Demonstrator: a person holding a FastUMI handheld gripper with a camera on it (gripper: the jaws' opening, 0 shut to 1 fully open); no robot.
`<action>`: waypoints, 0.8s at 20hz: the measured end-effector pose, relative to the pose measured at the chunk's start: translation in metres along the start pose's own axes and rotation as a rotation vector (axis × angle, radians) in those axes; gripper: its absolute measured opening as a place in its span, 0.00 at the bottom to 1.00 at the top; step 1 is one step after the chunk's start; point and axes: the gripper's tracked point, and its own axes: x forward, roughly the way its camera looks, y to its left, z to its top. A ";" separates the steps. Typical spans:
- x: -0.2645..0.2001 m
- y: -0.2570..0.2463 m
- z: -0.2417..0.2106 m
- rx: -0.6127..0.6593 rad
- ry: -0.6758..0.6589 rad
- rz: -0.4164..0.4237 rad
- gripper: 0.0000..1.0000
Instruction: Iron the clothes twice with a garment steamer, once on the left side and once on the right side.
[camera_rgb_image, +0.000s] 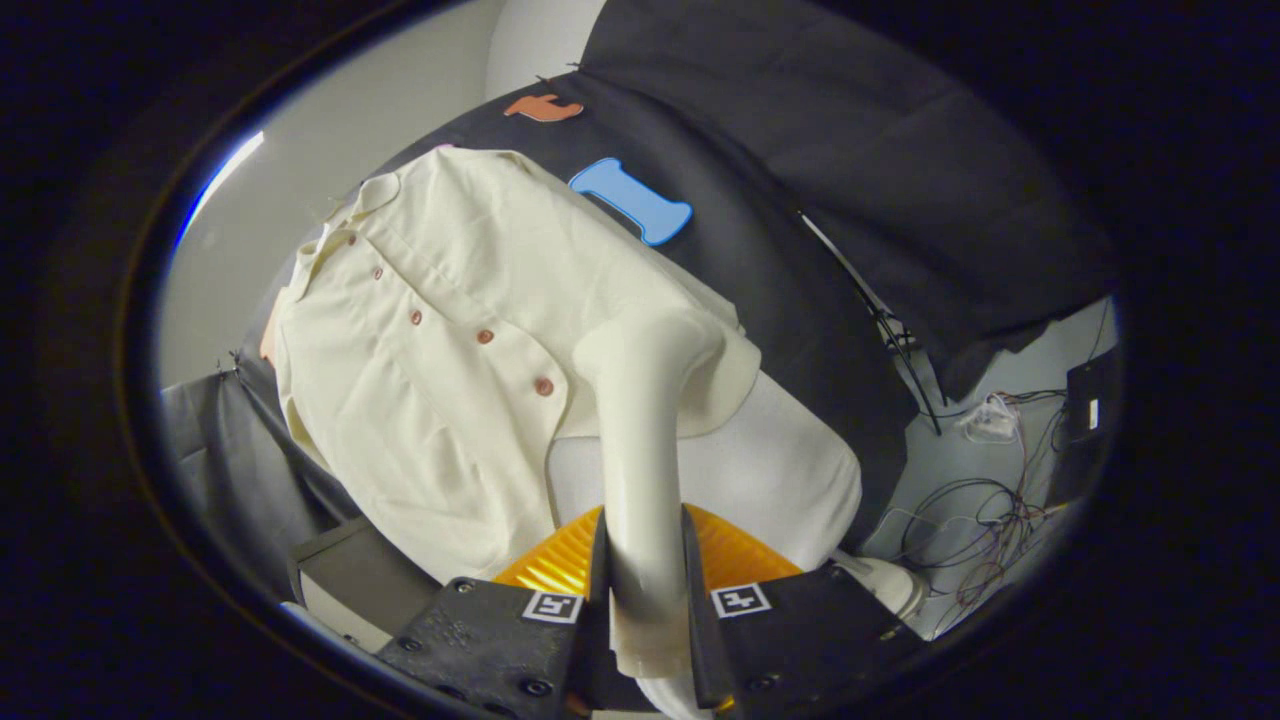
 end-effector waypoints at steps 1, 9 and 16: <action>-0.004 -0.002 -0.004 0.004 0.002 -0.007 0.32; -0.067 0.039 -0.034 -0.027 0.014 0.017 0.32; -0.149 0.161 -0.054 -0.164 -0.004 0.159 0.32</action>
